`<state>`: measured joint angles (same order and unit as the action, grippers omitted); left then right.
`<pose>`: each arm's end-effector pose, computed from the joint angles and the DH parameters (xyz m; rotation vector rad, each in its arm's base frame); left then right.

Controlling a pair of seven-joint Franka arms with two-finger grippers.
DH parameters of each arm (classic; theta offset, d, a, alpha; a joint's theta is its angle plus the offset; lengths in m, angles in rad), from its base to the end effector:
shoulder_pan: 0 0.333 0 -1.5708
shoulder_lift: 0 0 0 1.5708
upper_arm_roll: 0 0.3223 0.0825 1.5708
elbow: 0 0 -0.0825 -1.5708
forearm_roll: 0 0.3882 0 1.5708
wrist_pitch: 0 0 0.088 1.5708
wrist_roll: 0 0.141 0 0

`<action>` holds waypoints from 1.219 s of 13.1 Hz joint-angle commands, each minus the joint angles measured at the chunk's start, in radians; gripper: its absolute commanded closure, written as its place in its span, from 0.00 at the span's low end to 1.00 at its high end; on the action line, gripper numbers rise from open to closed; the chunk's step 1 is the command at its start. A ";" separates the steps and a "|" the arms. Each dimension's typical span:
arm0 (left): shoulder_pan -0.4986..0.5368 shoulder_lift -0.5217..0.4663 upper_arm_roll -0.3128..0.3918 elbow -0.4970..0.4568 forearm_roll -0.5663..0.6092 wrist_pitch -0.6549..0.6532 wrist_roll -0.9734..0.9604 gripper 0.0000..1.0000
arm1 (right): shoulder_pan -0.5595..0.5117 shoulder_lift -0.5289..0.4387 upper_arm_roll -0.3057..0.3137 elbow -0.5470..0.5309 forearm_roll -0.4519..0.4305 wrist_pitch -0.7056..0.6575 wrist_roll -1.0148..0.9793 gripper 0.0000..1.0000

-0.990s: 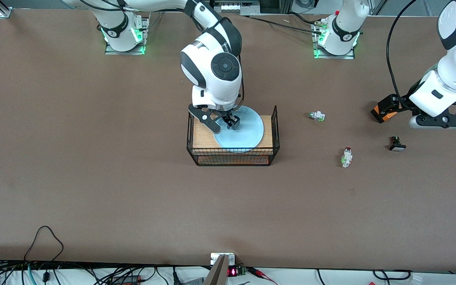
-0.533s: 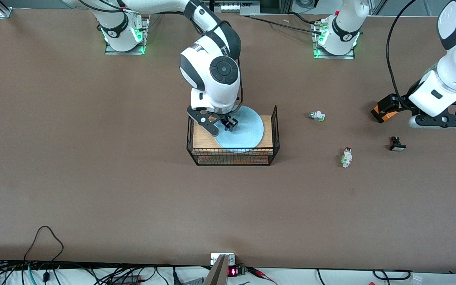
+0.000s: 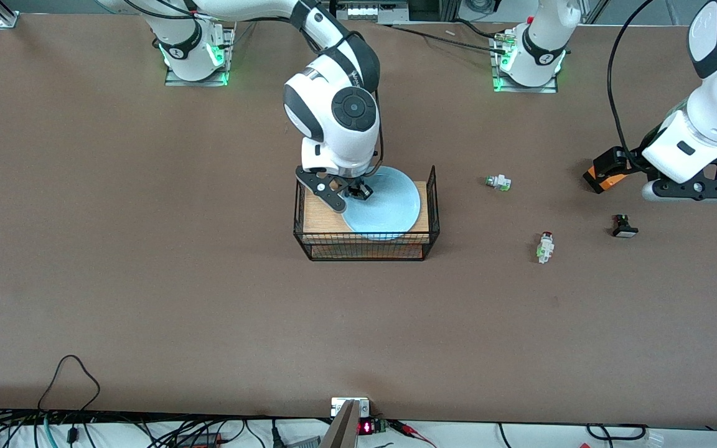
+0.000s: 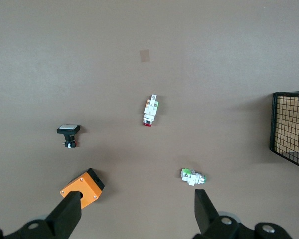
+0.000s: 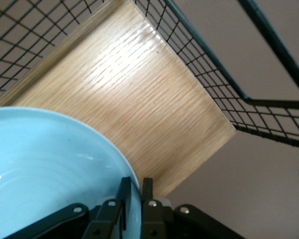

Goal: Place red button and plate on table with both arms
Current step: 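Close the right gripper on the plate rim, then lift the blue plate off the basket with the right gripper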

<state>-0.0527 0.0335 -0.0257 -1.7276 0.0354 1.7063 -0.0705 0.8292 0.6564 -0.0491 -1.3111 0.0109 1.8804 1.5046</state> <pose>0.5688 -0.0400 0.5144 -3.1024 0.0212 0.0808 0.5113 0.5173 0.3164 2.8591 -1.0752 -0.0268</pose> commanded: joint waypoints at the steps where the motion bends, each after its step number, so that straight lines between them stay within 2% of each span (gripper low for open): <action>1: -0.001 -0.018 0.000 -0.004 -0.006 -0.020 -0.008 0.00 | 0.002 0.009 0.002 0.009 0.066 -0.012 -0.007 1.00; 5: -0.001 -0.018 0.000 -0.004 -0.006 -0.020 -0.008 0.00 | 0.004 -0.003 0.000 0.012 0.070 -0.056 -0.003 1.00; 9: -0.001 -0.018 0.000 -0.004 -0.006 -0.020 -0.008 0.00 | -0.007 -0.067 0.000 0.018 0.077 -0.187 -0.007 1.00; 13: -0.001 -0.018 0.000 -0.004 -0.006 -0.020 -0.008 0.00 | -0.016 -0.130 -0.014 0.024 0.144 -0.225 -0.004 1.00; 16: -0.001 -0.018 0.000 -0.004 -0.006 -0.020 -0.008 0.00 | -0.061 -0.193 -0.015 0.024 0.243 -0.245 0.022 1.00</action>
<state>-0.0527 0.0333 -0.0257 -1.7276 0.0354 1.7006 -0.0705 0.8028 0.5114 -0.0678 -1.2833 0.1877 1.6584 1.5070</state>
